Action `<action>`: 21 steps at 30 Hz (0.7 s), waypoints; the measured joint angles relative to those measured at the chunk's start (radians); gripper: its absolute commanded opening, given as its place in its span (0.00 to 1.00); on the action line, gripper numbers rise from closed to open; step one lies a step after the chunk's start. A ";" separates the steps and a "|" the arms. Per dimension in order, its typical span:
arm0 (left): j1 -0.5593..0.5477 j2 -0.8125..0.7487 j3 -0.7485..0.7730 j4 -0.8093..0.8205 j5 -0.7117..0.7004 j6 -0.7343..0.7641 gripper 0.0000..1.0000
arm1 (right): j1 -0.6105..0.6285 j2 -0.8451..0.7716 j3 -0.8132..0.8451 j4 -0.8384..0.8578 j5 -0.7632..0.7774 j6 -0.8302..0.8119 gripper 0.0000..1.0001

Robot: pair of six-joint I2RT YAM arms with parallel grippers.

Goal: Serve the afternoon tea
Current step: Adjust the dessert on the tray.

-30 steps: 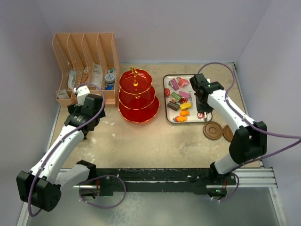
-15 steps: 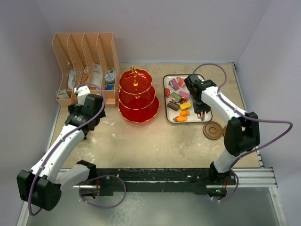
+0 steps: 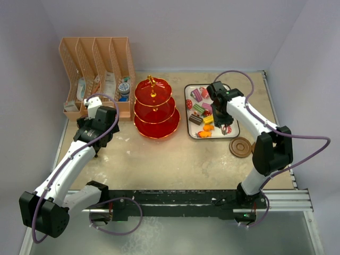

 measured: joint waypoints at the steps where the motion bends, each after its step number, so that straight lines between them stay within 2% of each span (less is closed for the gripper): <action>1: 0.000 0.000 0.000 0.000 0.000 0.000 0.94 | 0.000 0.000 0.000 0.005 -0.010 0.001 0.34; 8: 0.000 0.001 0.000 0.000 0.000 0.000 0.94 | -0.030 -0.052 0.000 0.029 -0.027 0.031 0.27; 9: 0.000 0.002 0.000 0.000 0.001 0.000 0.94 | -0.054 -0.069 0.000 0.039 -0.034 0.034 0.27; 10: 0.000 0.002 0.000 0.000 0.003 0.000 0.94 | -0.158 -0.127 -0.001 0.074 -0.049 0.034 0.28; 12: 0.000 0.002 0.000 0.000 0.004 0.000 0.94 | -0.196 -0.144 -0.008 0.089 -0.054 0.034 0.28; 16: 0.000 0.004 0.000 0.000 0.014 0.000 0.93 | -0.276 -0.206 -0.113 0.153 -0.108 0.035 0.28; 21: 0.000 0.006 0.000 0.000 0.022 0.000 0.93 | -0.270 -0.184 -0.212 0.172 -0.163 0.035 0.28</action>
